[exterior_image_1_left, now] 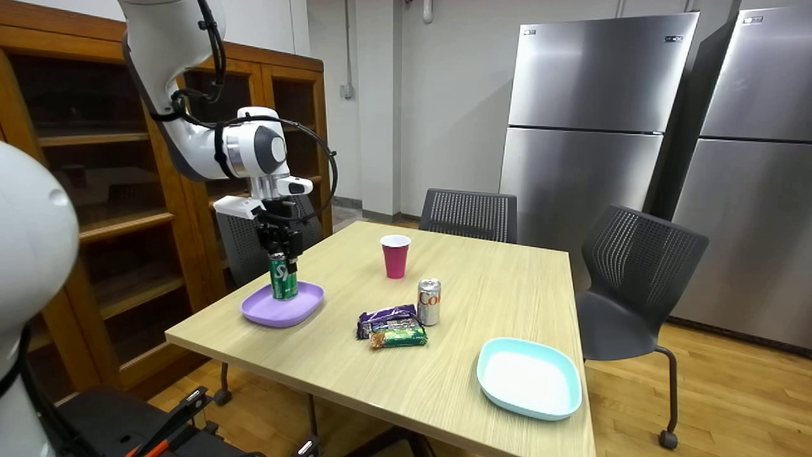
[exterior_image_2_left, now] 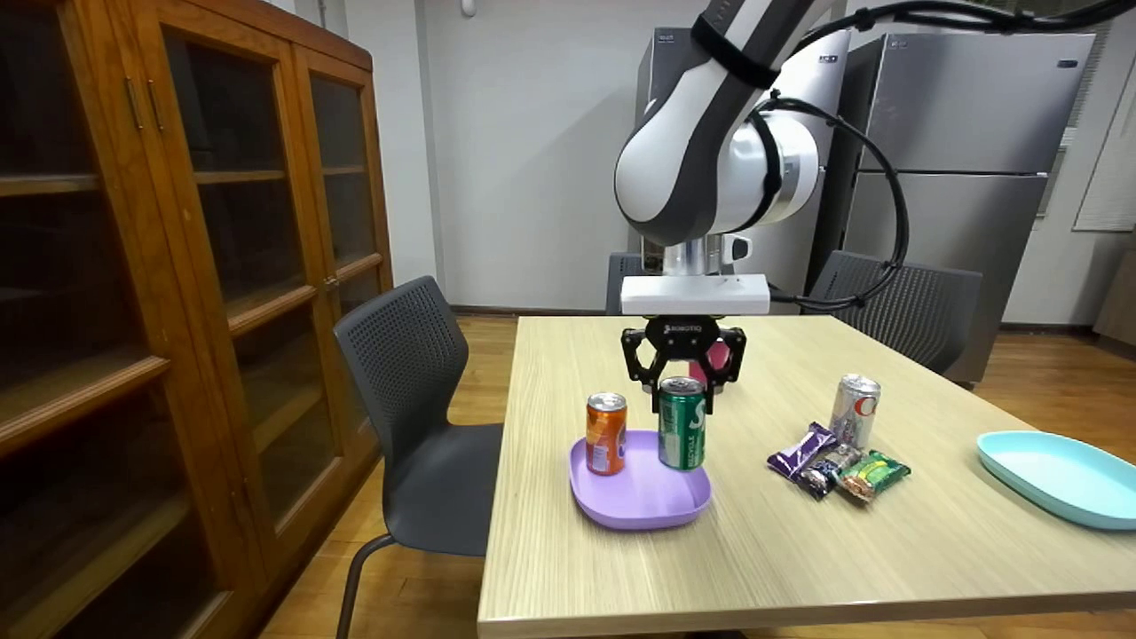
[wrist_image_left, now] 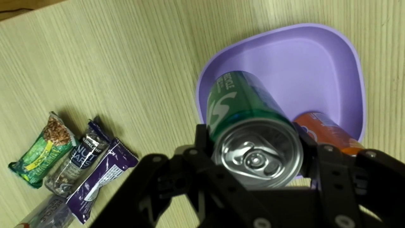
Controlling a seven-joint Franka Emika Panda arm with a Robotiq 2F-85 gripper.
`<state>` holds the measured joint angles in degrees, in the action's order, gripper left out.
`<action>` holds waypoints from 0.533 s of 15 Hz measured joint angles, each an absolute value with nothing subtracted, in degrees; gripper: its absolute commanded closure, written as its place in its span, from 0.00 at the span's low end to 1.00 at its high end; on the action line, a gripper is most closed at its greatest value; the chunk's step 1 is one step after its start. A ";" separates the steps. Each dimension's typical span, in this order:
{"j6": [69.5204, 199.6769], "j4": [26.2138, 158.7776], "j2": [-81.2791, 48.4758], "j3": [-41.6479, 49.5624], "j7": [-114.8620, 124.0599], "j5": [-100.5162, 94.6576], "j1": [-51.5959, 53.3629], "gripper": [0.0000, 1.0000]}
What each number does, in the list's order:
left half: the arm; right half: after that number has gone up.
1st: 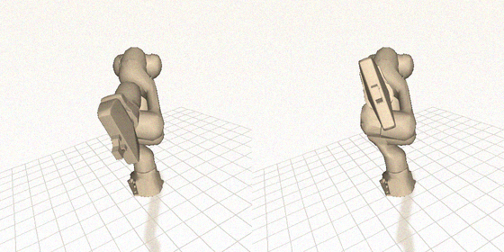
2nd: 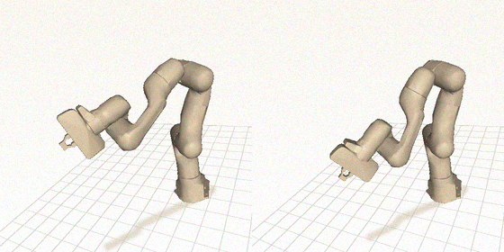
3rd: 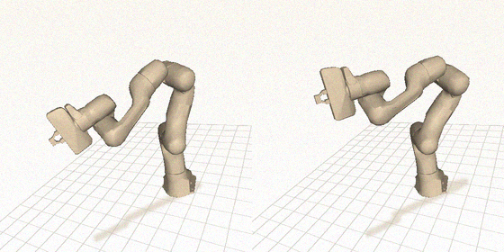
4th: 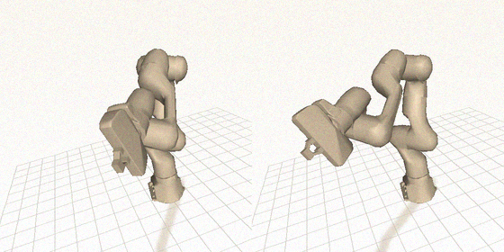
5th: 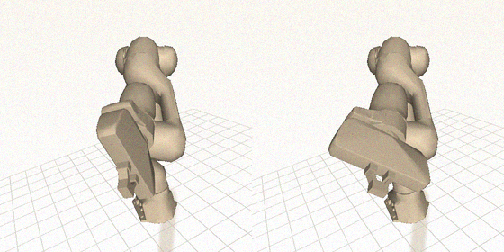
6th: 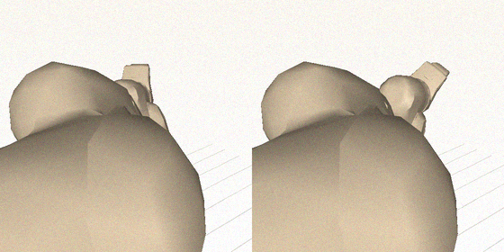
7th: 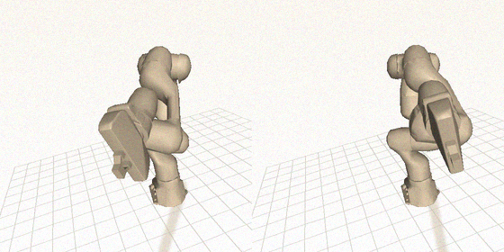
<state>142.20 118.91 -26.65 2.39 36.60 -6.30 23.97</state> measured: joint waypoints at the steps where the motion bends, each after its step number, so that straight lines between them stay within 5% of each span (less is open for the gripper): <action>1: 142.19 118.93 -26.80 2.13 36.60 -6.23 23.87 0.62; 8: 142.26 118.84 -28.39 1.60 36.65 -5.70 23.21 0.62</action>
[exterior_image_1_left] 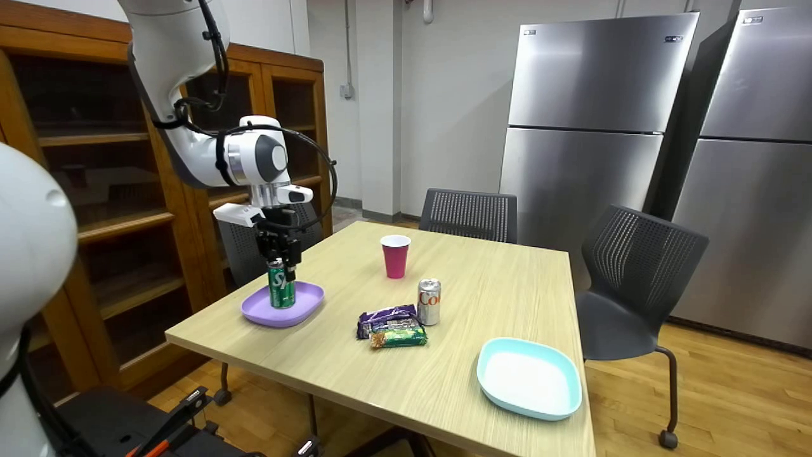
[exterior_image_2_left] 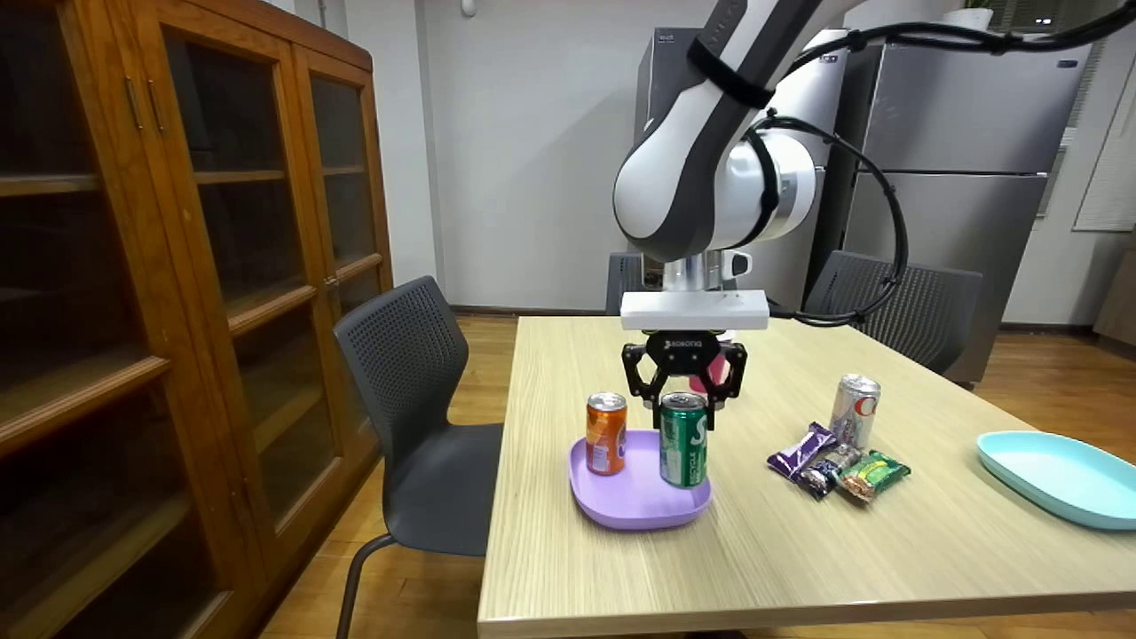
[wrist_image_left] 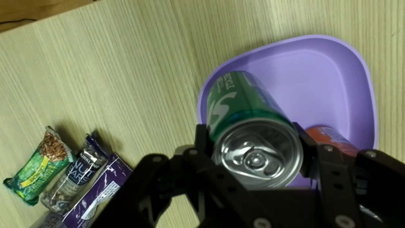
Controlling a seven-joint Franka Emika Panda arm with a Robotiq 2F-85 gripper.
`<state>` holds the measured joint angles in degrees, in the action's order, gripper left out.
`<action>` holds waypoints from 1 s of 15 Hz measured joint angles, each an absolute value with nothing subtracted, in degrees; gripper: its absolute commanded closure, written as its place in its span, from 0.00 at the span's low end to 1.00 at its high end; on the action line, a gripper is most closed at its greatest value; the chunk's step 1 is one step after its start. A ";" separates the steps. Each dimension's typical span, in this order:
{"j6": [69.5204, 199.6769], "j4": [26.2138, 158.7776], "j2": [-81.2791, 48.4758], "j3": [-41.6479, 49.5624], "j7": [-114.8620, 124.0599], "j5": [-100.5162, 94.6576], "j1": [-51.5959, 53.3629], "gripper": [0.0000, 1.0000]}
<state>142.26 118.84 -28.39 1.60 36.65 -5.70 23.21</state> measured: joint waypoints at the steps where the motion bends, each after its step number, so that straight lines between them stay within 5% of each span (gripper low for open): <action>1: 142.30 118.74 -28.72 1.60 36.82 -5.70 23.14 0.62; 15: 143.12 113.74 -33.85 1.61 40.36 -3.94 23.04 0.62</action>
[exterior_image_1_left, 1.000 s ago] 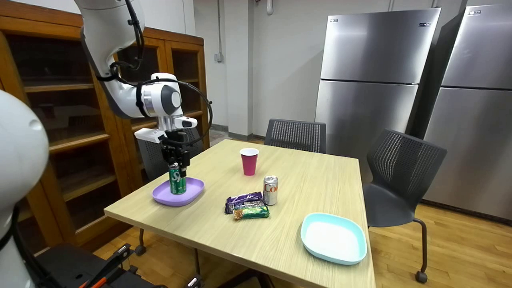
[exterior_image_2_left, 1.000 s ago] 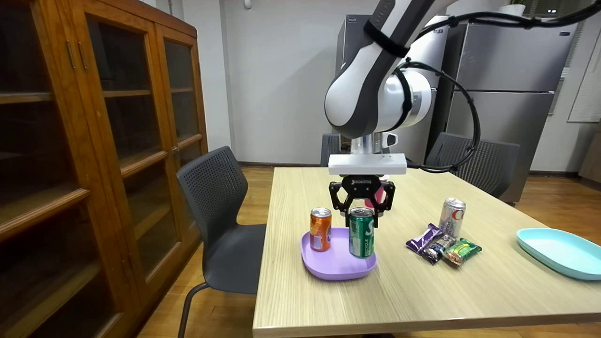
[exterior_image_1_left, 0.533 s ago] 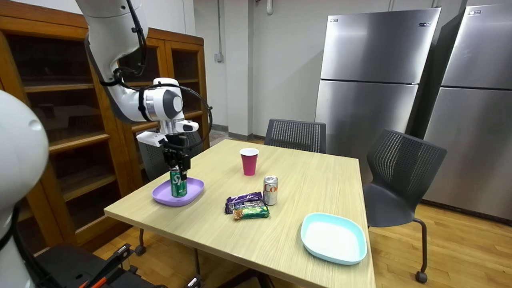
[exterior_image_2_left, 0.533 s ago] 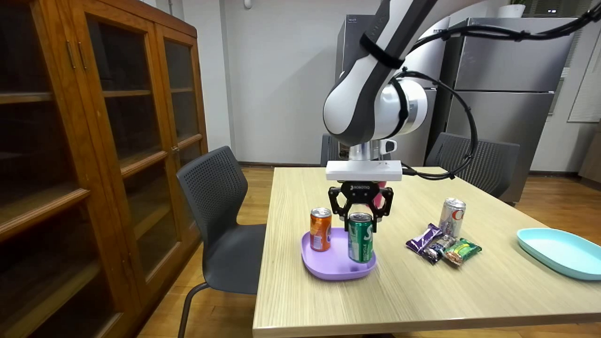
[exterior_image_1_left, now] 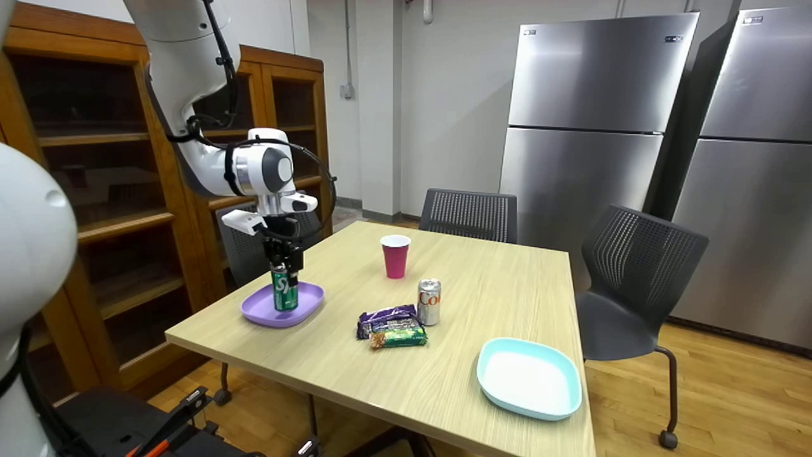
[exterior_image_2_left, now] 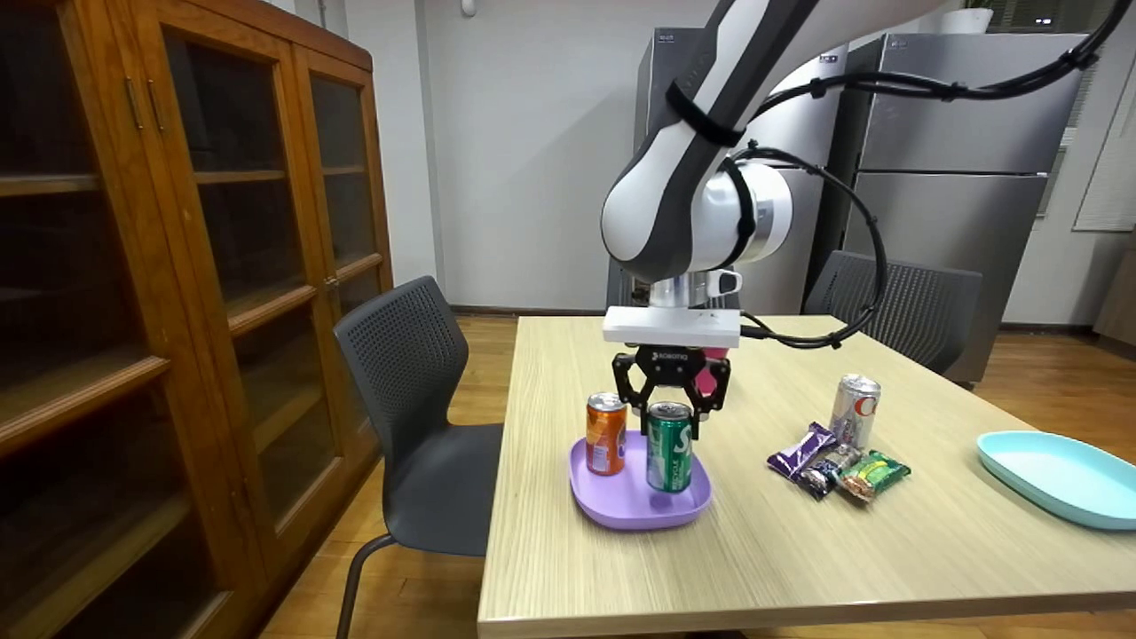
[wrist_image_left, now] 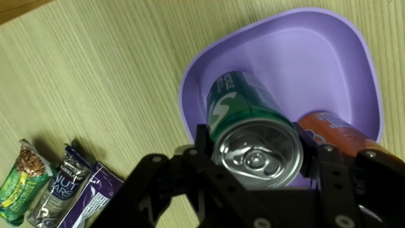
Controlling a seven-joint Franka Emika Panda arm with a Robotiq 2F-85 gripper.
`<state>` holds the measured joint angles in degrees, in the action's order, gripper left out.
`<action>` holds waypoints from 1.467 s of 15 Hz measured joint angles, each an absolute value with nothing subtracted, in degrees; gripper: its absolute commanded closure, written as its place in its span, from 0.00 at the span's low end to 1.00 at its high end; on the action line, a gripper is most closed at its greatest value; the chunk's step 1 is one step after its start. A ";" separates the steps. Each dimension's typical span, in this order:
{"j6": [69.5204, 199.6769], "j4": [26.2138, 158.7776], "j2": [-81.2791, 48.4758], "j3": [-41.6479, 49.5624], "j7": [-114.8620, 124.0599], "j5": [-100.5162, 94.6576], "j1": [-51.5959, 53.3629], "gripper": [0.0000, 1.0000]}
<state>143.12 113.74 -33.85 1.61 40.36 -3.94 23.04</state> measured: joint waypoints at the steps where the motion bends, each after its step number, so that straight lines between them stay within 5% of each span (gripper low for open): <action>1: 143.23 113.48 -34.14 1.61 40.47 -3.77 23.04 0.62; 9: 143.58 112.72 -35.02 1.65 41.20 -3.62 23.02 0.62; 10: 143.58 112.72 -35.03 1.65 41.26 -3.62 23.02 0.27; 11: 143.58 112.72 -35.05 1.65 41.29 -3.62 23.02 0.10; 13: 143.58 112.71 -35.06 1.65 41.31 -3.62 23.02 0.00; 22: 143.80 112.60 -32.74 2.39 41.33 -3.62 22.90 0.00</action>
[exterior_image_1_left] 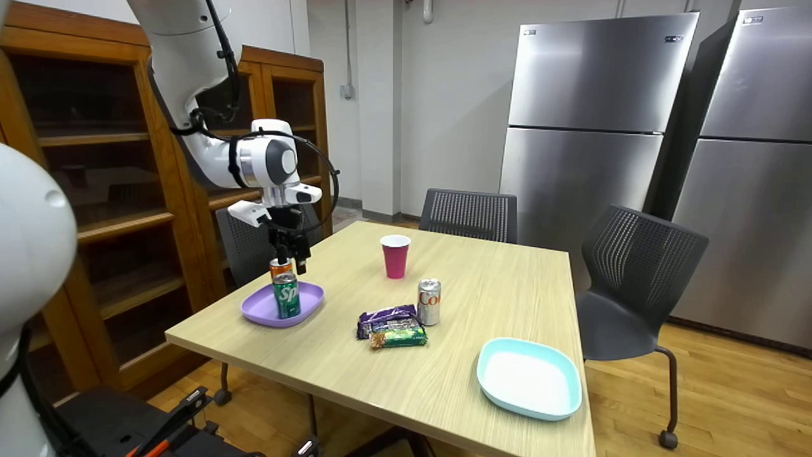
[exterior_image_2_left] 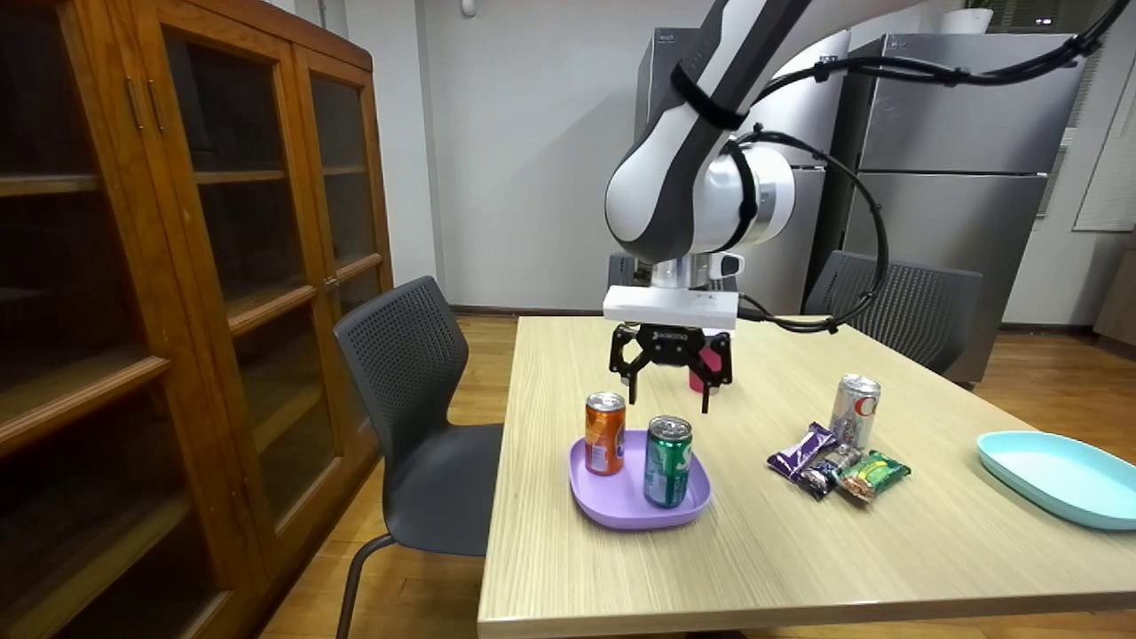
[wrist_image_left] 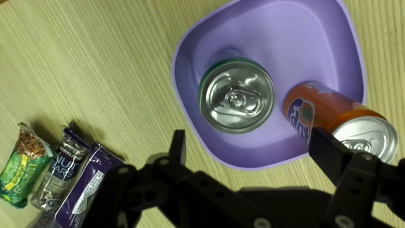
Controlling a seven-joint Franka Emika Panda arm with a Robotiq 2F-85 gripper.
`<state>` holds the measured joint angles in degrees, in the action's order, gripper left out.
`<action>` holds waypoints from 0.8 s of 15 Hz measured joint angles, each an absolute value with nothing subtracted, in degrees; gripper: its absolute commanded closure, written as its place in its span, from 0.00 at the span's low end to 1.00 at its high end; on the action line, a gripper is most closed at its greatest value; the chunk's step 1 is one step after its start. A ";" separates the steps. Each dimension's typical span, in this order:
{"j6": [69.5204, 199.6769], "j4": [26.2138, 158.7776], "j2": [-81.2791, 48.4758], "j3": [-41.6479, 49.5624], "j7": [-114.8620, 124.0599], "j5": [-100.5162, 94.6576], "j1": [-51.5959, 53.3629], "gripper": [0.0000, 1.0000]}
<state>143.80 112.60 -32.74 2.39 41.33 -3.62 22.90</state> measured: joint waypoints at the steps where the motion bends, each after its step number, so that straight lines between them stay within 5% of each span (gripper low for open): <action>1: 143.81 112.63 -32.12 2.56 41.33 -3.62 22.69 0.00; 12: 144.13 114.70 -25.50 7.77 46.90 -6.83 21.27 0.00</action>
